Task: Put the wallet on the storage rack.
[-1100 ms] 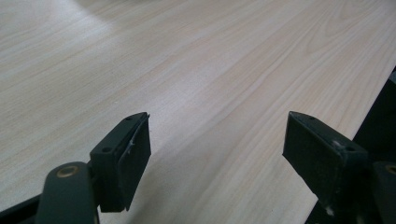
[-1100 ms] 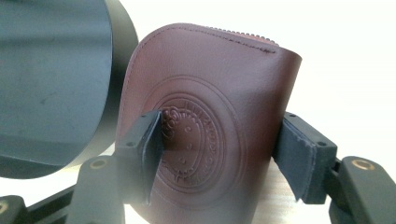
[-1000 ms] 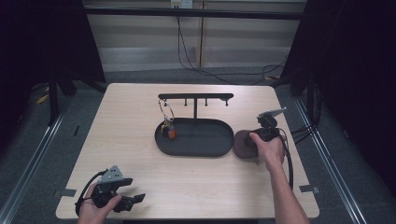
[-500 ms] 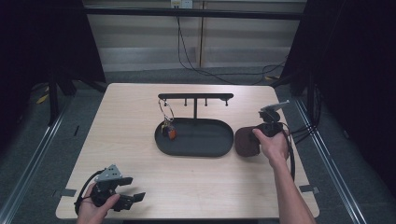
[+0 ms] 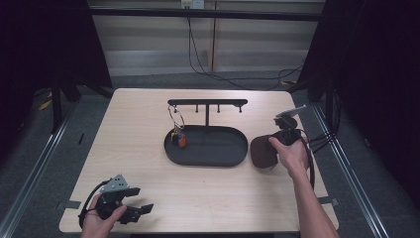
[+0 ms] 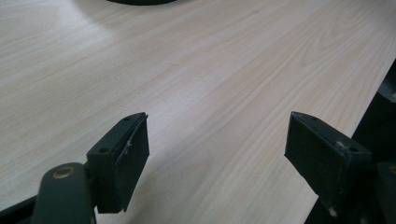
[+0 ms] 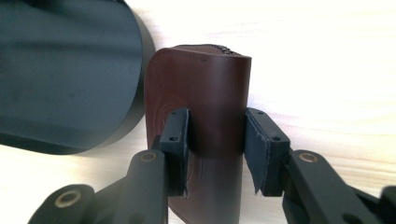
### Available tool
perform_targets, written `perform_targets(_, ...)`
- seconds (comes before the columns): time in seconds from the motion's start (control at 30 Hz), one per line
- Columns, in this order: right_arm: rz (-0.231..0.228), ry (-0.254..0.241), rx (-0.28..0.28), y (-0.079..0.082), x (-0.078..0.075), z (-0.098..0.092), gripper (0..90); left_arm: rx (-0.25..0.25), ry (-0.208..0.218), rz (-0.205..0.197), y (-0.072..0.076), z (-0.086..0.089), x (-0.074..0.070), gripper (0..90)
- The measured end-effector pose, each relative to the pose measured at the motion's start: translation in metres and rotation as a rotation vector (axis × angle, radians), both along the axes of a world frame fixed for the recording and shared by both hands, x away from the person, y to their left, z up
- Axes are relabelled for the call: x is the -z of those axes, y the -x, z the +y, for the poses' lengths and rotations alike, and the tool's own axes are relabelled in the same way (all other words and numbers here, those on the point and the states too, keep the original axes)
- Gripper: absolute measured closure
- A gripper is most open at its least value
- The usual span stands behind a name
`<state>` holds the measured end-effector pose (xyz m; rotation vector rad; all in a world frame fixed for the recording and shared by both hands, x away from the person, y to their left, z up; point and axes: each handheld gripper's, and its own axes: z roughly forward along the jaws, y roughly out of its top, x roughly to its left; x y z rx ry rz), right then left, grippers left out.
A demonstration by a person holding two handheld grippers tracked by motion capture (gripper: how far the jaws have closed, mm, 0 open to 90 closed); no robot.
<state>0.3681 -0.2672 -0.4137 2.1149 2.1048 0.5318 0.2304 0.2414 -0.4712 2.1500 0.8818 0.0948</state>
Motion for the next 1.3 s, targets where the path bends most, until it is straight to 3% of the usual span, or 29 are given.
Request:
perform_targets(0.43,0.027,0.077,-0.085,-0.001,-0.023,0.008,62.7,-0.010,0.007,0.003,0.000,0.000,0.000,21.3)
perform_targets(0.67,0.048,0.141,-0.084,-0.001,-0.040,0.009,62.7,-0.010,0.007,0.006,-0.001,0.000,0.000,21.3)
perform_targets(1.3,0.015,0.151,-0.122,-0.001,-0.080,0.027,62.3,-0.013,0.004,0.006,0.000,0.001,0.000,21.3)
